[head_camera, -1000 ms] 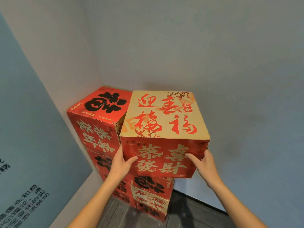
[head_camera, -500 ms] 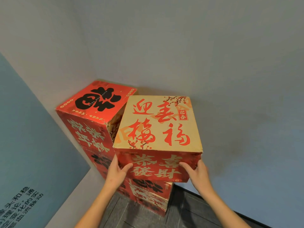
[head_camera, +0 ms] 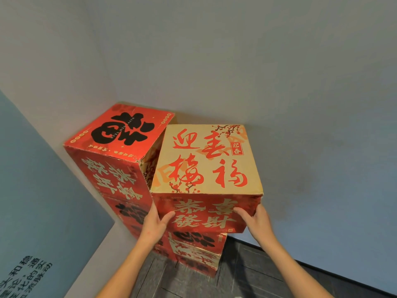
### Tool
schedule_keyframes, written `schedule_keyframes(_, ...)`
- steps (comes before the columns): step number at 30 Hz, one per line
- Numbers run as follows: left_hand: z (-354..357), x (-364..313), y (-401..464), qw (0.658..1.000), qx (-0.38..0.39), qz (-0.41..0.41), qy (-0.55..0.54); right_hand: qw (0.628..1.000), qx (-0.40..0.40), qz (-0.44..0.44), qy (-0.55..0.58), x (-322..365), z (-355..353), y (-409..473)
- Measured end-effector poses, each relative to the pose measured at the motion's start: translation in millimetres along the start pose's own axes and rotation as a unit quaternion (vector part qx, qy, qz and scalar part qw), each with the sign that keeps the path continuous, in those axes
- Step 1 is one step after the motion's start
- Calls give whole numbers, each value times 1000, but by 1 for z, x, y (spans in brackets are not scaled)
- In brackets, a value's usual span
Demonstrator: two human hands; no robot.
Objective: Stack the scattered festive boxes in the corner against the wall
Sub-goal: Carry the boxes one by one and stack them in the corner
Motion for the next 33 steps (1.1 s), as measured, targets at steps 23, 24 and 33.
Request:
schedule_keyframes(23, 2, -4, -43, 973, -160, 64, -153, 996, -30, -17, -78, 23, -35, -42)
schedule_keyframes(24, 0, -6, -42, 972, -157, 65, -163, 996, -30, -16, -79, 26, -33, -44)
schedule_keyframes(33, -30, -13, -9, 980, -97, 74, -156, 998, -15, -7, -54, 49, -11, -58)
Point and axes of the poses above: each hand's wrist, its own y-axis towards the middle knuckle, its own z-axis out of the palm, x = y × z, the point moved 1 cm from there along y, towards the middle knuckle, and after that the axes turned 11 degrees about -y, right-handed, at the moved point
